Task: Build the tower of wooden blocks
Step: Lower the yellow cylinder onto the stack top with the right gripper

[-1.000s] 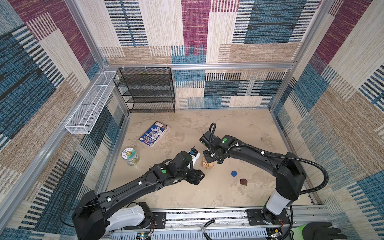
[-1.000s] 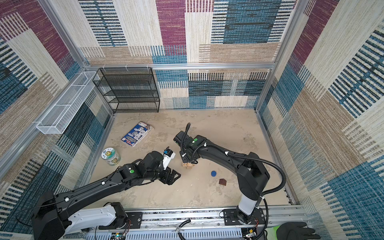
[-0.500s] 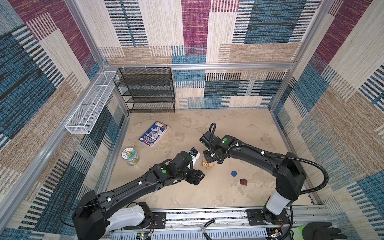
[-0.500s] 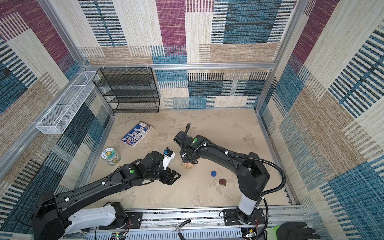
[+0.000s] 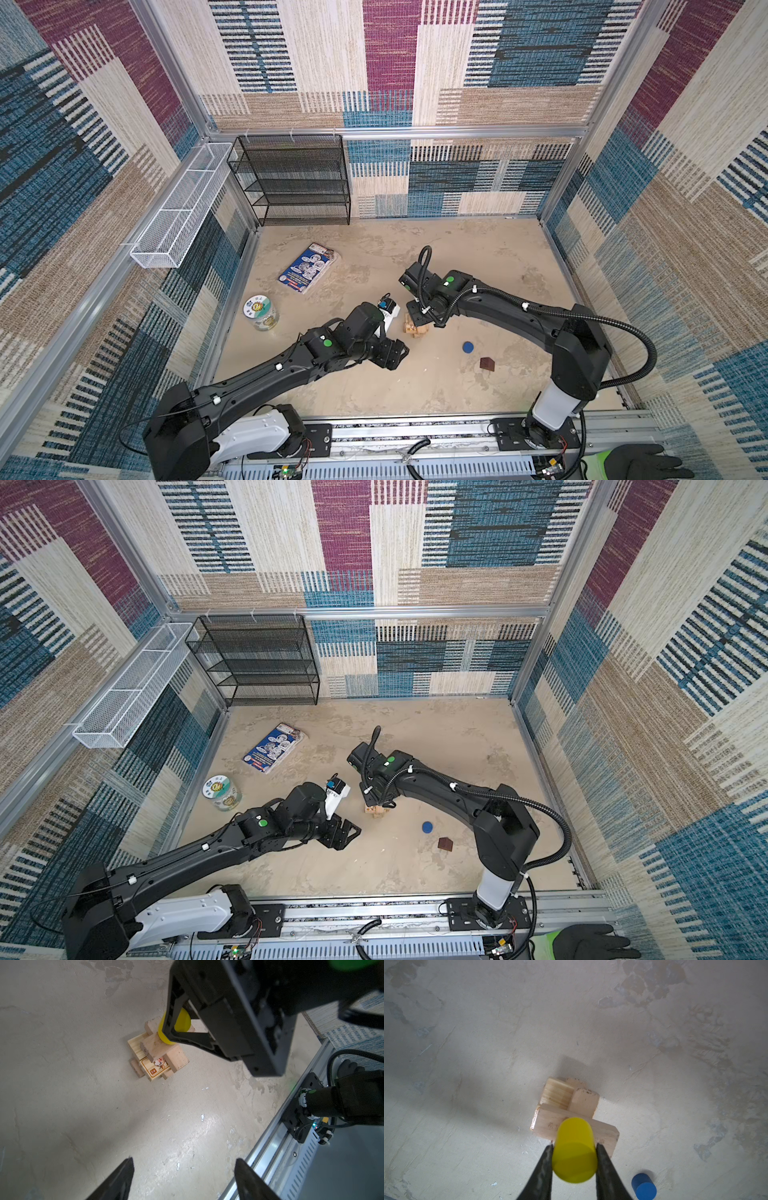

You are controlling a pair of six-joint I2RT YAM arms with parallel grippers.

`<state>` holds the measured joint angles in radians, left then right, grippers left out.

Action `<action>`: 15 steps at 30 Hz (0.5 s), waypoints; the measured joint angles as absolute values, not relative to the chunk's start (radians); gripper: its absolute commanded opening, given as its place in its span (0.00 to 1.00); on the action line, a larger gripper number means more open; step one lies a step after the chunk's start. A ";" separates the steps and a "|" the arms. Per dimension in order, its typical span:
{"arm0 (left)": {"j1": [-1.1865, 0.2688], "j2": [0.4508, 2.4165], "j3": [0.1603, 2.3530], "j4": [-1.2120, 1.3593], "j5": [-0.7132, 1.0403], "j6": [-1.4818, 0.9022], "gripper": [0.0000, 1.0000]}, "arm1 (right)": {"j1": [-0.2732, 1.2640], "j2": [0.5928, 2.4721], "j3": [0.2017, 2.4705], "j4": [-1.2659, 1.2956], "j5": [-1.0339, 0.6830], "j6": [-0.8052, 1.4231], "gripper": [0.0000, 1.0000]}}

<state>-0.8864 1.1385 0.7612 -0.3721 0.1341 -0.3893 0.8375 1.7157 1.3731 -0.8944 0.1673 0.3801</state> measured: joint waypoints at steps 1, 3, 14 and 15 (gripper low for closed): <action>-0.886 1.139 0.761 -0.372 0.134 -0.389 0.81 | 0.838 1.716 1.373 -0.894 0.167 0.380 0.23; -0.886 1.138 0.761 -0.372 0.134 -0.389 0.81 | 0.838 1.717 1.372 -0.894 0.167 0.380 0.24; -0.886 1.130 0.761 -0.373 0.134 -0.389 0.81 | 0.838 1.722 1.372 -0.895 0.167 0.377 0.31; -0.886 1.129 0.761 -0.373 0.134 -0.389 0.81 | 0.838 1.722 1.372 -0.895 0.167 0.377 0.33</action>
